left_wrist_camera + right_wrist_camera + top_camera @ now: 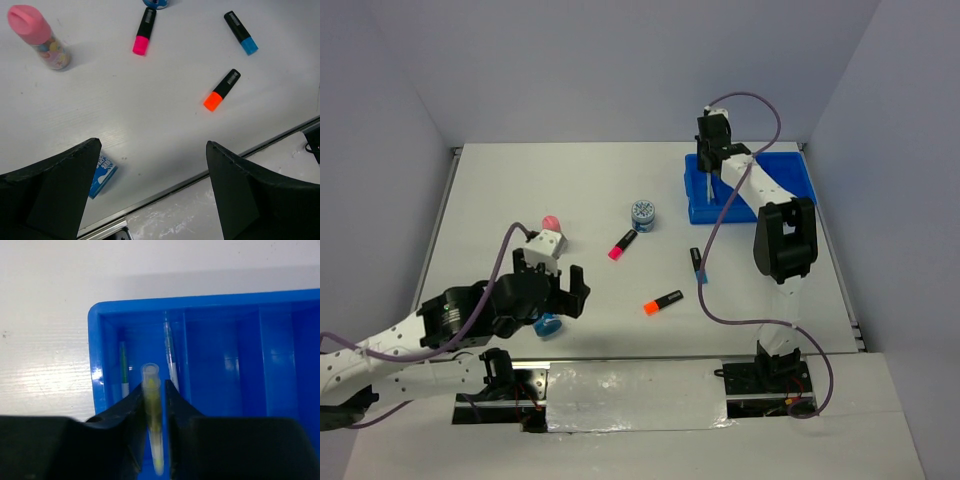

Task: Sort the stationery into containers
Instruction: Place the pen in the storage box, then pick up the pen from the center of the board.

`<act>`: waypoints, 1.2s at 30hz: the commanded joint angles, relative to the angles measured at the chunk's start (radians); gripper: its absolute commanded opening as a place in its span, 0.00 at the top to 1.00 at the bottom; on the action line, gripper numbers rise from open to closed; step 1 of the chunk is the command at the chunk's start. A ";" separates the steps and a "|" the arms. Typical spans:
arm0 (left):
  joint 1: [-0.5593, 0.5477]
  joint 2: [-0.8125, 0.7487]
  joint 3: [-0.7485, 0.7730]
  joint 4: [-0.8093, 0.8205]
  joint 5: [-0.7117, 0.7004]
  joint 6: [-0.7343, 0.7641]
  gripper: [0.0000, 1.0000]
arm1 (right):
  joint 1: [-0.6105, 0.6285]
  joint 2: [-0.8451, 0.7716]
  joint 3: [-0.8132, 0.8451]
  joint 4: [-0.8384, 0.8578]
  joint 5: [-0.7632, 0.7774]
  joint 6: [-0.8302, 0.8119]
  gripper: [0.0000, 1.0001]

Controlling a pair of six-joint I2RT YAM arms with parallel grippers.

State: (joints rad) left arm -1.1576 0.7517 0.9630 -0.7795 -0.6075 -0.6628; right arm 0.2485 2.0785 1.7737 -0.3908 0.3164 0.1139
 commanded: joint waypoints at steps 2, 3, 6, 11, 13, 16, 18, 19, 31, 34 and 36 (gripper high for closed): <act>-0.005 -0.096 0.002 -0.051 -0.061 0.012 0.01 | -0.003 -0.026 -0.014 -0.011 -0.010 0.013 0.60; -0.004 -0.109 -0.009 0.003 -0.017 0.031 0.01 | -0.005 -0.024 0.004 -0.022 -0.004 0.018 0.59; -0.002 -0.136 -0.003 -0.004 -0.003 0.043 0.01 | -0.003 -0.020 0.033 -0.071 0.018 0.032 0.49; -0.002 -0.182 -0.014 -0.012 -0.028 0.026 0.01 | 0.001 -0.084 0.046 -0.115 0.006 0.059 0.47; 0.002 -0.184 -0.010 -0.032 -0.066 0.002 0.01 | 0.017 -0.148 -0.018 -0.103 -0.002 0.070 0.47; 0.027 -0.178 -0.006 -0.067 -0.118 -0.040 0.01 | 0.066 -0.314 -0.157 -0.101 -0.008 0.090 0.46; 0.056 -0.166 -0.007 -0.064 -0.115 -0.041 0.01 | 0.112 -0.424 -0.262 -0.114 -0.016 0.089 0.21; 0.068 -0.161 -0.010 -0.057 -0.106 -0.026 0.01 | 0.126 -0.460 -0.302 -0.131 -0.039 0.086 0.01; 0.220 -0.020 -0.017 0.000 0.035 0.042 0.01 | 0.207 -0.649 -0.760 -0.117 -0.125 0.121 0.16; 0.222 -0.012 -0.018 0.002 0.045 0.046 0.01 | 0.207 -0.591 -0.786 -0.103 -0.163 0.118 0.19; 0.222 -0.015 -0.021 0.006 0.052 0.049 0.01 | 0.207 -0.572 -0.809 -0.071 -0.189 0.121 0.21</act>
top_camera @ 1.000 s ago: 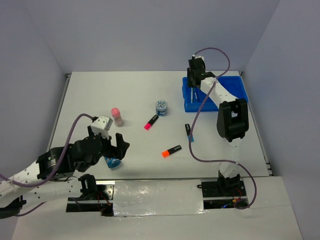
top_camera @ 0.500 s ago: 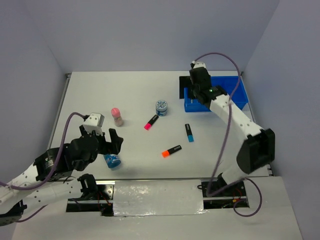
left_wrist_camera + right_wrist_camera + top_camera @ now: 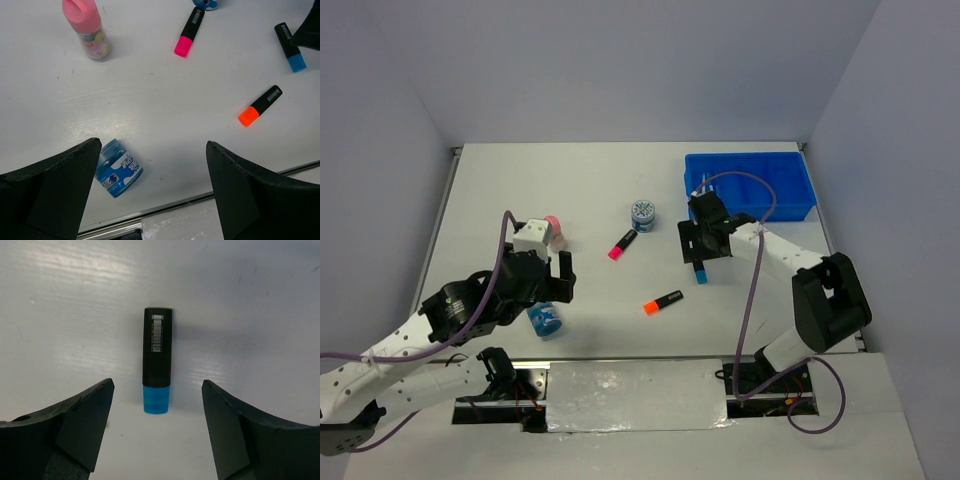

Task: Sort the stationery into containers
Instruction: Pick up the pen from the center of the board.

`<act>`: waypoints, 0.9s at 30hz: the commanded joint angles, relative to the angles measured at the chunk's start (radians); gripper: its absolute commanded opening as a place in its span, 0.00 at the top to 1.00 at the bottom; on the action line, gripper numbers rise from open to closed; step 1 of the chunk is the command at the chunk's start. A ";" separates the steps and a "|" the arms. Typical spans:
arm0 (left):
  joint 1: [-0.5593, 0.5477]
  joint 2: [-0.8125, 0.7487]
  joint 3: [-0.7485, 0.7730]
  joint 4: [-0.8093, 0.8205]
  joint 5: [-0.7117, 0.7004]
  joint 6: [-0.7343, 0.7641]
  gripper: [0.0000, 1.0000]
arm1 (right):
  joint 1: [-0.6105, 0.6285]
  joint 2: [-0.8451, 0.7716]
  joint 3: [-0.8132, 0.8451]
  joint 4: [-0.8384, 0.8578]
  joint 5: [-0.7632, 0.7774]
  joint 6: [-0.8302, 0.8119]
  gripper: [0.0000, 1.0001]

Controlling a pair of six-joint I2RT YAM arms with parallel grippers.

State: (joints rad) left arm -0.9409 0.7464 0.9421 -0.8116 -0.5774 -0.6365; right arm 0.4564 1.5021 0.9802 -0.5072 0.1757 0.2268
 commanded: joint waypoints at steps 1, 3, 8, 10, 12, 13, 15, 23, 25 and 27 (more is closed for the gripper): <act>0.005 -0.013 -0.002 0.045 0.025 0.024 0.01 | 0.001 0.027 -0.024 0.055 -0.048 0.011 0.22; 0.005 -0.015 -0.003 0.048 0.033 0.029 0.01 | 0.002 0.058 -0.020 0.053 -0.039 0.014 0.26; 0.005 -0.004 -0.002 0.049 0.039 0.034 0.01 | 0.001 0.153 0.011 0.027 -0.042 0.019 0.38; 0.005 0.001 -0.002 0.051 0.042 0.037 0.01 | -0.001 0.177 0.024 0.018 -0.036 0.022 0.39; 0.005 0.005 -0.002 0.051 0.044 0.038 0.01 | 0.001 0.202 0.035 0.003 -0.027 0.029 0.41; 0.005 0.007 -0.002 0.051 0.047 0.038 0.01 | 0.001 0.207 0.038 -0.001 -0.036 0.029 0.44; 0.005 0.007 0.000 0.049 0.047 0.040 0.01 | 0.002 0.214 0.032 0.009 -0.080 0.026 0.56; 0.005 -0.012 -0.003 0.054 0.048 0.041 0.01 | 0.051 0.085 -0.012 0.119 -0.331 -0.003 1.00; 0.005 -0.012 -0.003 0.052 0.047 0.040 0.01 | 0.050 0.031 0.003 0.128 -0.358 -0.007 1.00; 0.005 -0.010 -0.002 0.049 0.044 0.038 0.01 | 0.038 -0.025 0.064 0.109 -0.329 -0.023 1.00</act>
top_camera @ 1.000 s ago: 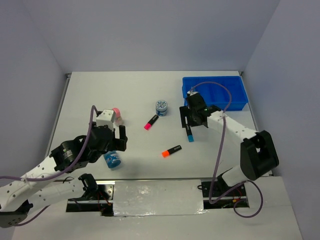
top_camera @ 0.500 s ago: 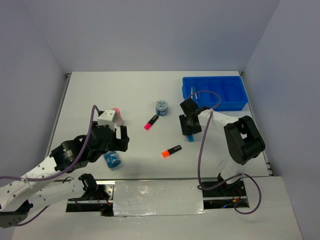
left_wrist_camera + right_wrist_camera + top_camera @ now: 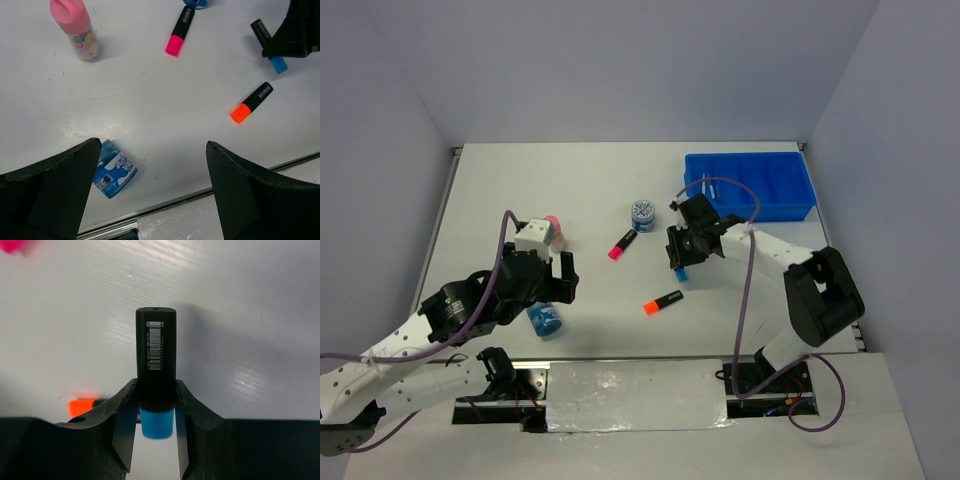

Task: Sort the stationery into containers
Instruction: Pick up the pen from the center of the board, then place the pen in the storage box.

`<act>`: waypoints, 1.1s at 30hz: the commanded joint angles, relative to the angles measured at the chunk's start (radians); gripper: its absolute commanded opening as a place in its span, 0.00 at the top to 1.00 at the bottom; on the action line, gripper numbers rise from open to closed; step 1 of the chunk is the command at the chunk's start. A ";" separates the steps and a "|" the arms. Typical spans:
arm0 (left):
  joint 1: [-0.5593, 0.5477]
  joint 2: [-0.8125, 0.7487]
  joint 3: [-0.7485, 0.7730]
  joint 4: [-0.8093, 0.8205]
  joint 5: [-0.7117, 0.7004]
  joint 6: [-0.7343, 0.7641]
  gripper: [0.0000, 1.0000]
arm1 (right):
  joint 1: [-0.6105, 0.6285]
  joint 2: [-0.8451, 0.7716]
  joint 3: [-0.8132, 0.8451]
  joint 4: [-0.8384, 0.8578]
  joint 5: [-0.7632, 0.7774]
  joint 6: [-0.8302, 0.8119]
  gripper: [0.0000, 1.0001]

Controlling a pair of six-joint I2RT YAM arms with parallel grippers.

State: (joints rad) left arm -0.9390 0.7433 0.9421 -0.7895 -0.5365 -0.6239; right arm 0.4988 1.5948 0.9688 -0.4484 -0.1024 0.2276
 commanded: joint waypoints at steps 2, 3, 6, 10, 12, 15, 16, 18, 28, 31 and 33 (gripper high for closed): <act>0.003 -0.009 -0.003 0.029 0.003 0.026 0.01 | -0.048 -0.111 0.143 -0.025 0.013 -0.054 1.00; 0.003 -0.010 -0.003 0.030 0.003 0.026 0.01 | -0.068 -0.096 0.221 -0.054 0.036 -0.068 1.00; 0.003 -0.016 -0.006 0.030 0.003 0.026 0.01 | -0.135 0.000 0.388 -0.150 0.179 -0.131 1.00; 0.003 -0.018 -0.006 0.029 -0.003 0.021 0.01 | -0.219 0.183 0.612 -0.286 0.354 -0.156 1.00; 0.005 -0.016 -0.006 0.029 0.000 0.023 0.01 | -0.262 0.264 0.713 -0.297 0.389 -0.157 1.00; 0.003 -0.013 -0.008 0.032 0.004 0.026 0.01 | -0.308 0.333 0.801 -0.289 0.371 -0.168 1.00; 0.005 -0.012 -0.006 0.033 0.006 0.026 0.01 | -0.318 0.371 0.820 -0.300 0.366 -0.171 0.99; 0.005 -0.010 -0.008 0.033 0.007 0.029 0.01 | -0.347 0.416 0.883 -0.323 0.359 -0.171 0.98; 0.003 0.005 -0.008 0.039 0.018 0.036 0.01 | -0.421 0.534 0.956 -0.323 0.261 -0.194 0.79; 0.005 0.016 -0.006 0.038 0.018 0.036 0.01 | -0.419 0.522 0.950 -0.311 0.225 -0.194 0.59; 0.005 0.022 -0.005 0.036 0.020 0.038 0.01 | -0.421 0.505 0.949 -0.302 0.214 -0.192 0.39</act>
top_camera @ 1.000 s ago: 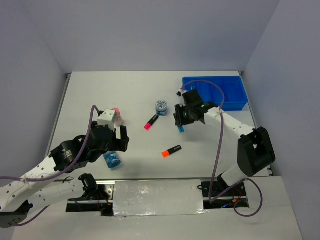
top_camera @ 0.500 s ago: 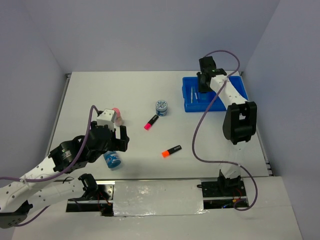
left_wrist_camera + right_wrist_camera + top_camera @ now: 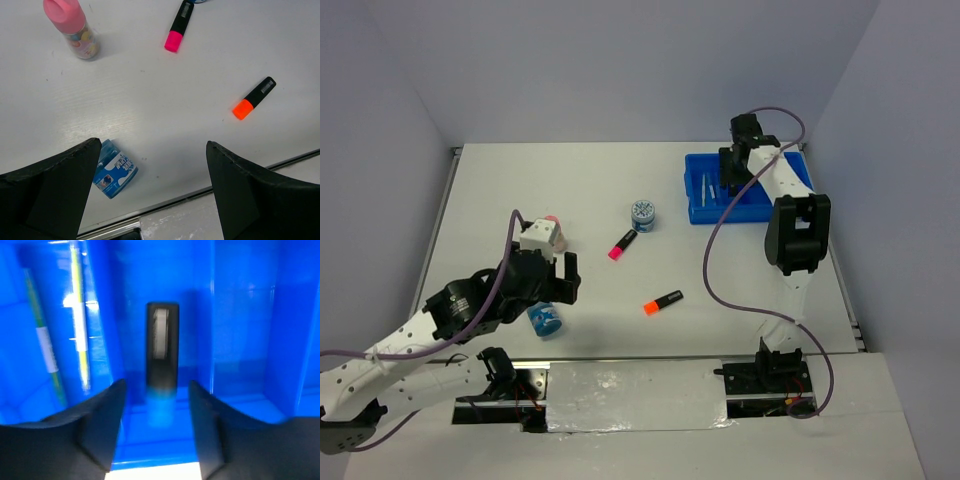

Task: Sort the stationery into containers
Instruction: Place the pen in the storage box, then pick up the pen from the center of the board.

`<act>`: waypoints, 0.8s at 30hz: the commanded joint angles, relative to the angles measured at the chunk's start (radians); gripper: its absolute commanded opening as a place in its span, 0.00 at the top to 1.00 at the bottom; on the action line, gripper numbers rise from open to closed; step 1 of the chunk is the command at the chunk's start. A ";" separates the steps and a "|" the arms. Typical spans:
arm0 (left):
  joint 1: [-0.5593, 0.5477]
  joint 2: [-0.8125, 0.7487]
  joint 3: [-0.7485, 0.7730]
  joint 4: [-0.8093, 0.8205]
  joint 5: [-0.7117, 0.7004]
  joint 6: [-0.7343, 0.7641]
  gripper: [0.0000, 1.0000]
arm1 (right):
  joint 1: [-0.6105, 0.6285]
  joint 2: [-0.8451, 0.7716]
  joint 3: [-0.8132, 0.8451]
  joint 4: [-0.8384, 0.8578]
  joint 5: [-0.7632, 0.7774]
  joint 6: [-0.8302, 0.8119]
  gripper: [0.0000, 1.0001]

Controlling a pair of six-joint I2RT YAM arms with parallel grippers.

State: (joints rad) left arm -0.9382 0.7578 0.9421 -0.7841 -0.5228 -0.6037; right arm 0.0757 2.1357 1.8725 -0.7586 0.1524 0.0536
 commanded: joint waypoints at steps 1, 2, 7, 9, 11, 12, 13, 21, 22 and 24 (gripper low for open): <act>0.004 0.014 -0.005 0.029 0.004 0.016 0.01 | 0.003 -0.043 0.045 0.008 -0.045 -0.018 0.36; 0.004 0.015 -0.005 0.029 0.003 0.016 0.01 | 0.003 -0.049 0.045 0.005 -0.050 -0.018 0.25; 0.004 0.014 -0.003 0.025 -0.006 0.012 0.01 | 0.021 -0.181 -0.030 0.004 -0.033 0.059 0.01; 0.006 0.012 -0.002 0.022 -0.014 0.010 0.01 | 0.050 -0.325 -0.196 0.092 0.016 0.112 0.00; 0.009 0.009 0.000 0.019 -0.019 0.007 0.01 | 0.120 -0.499 -0.339 0.218 0.074 0.190 0.00; 0.012 0.009 0.000 0.019 -0.019 0.007 0.01 | 0.153 -0.549 -0.469 0.255 0.096 0.221 0.00; 0.015 0.009 0.000 0.019 -0.019 0.007 0.01 | 0.188 -0.601 -0.531 0.292 0.119 0.271 0.00; 0.035 0.008 0.009 -0.023 -0.086 -0.037 0.01 | 0.561 -0.826 -0.812 0.300 0.246 0.441 0.00; 0.035 0.005 0.012 -0.030 -0.107 -0.054 0.01 | 0.588 -0.844 -0.844 0.301 0.260 0.507 0.00; 0.036 -0.005 0.014 -0.043 -0.120 -0.064 0.01 | 0.713 -0.911 -0.935 0.311 0.353 0.578 0.00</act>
State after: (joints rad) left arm -0.9089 0.7734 0.9421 -0.8085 -0.5812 -0.6327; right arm 0.6857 1.2968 1.0302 -0.4416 0.3801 0.4675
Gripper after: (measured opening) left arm 0.994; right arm 0.996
